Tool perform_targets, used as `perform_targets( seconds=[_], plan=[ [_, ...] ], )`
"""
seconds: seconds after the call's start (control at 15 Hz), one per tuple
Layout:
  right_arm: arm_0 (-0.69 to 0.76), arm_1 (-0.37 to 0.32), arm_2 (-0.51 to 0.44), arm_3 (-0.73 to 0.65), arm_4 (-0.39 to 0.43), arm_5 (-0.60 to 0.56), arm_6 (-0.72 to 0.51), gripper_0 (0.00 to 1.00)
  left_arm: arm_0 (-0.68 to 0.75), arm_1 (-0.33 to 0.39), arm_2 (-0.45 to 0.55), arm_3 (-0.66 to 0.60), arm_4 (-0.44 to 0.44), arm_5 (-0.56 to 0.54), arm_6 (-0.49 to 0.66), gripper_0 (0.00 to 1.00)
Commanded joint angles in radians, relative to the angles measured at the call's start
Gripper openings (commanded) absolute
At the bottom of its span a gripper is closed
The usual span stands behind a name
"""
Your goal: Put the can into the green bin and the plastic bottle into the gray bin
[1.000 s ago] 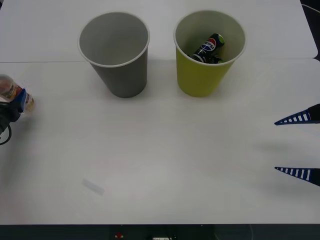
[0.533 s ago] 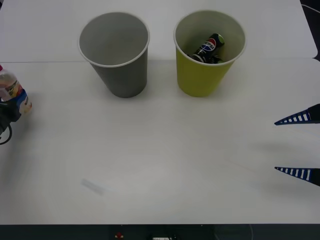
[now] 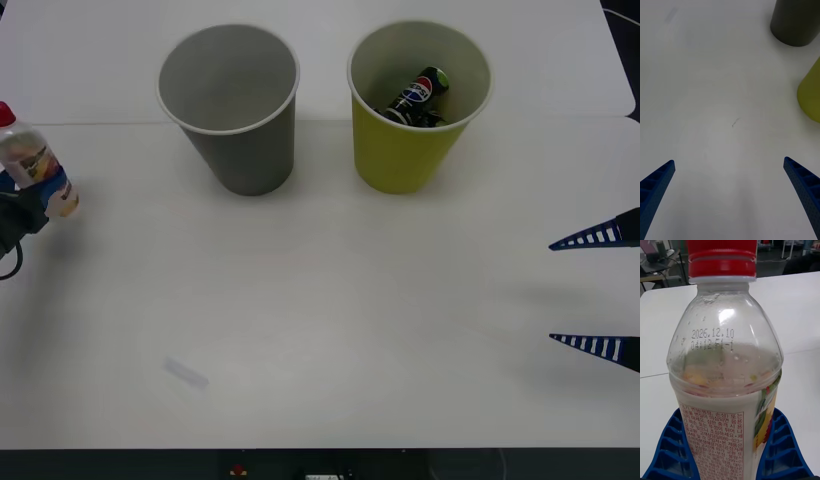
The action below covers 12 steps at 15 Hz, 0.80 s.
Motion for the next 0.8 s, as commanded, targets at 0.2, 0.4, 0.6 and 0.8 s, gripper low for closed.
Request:
perform_targets(
  seconds=[0.2,0.4,0.6,0.8],
  plan=[
    [0.0,0.0,0.0,0.0,0.0,0.0,0.0,1.0,0.155,0.019,0.0,-0.342,-0.27,-0.007,0.468,0.0],
    [0.0,0.0,0.0,0.0,0.0,0.0,0.0,1.0,0.228,0.035,0.0,-0.519,-0.415,-0.032,0.734,0.0],
    [0.0,0.0,0.0,0.0,0.0,0.0,0.0,1.0,0.287,0.069,0.013,-0.704,-0.58,-0.111,1.057,0.0],
    [0.0,0.0,0.0,0.0,0.0,0.0,0.0,1.0,0.296,0.102,0.081,-0.876,-0.721,-0.297,1.321,0.0]
  ],
)
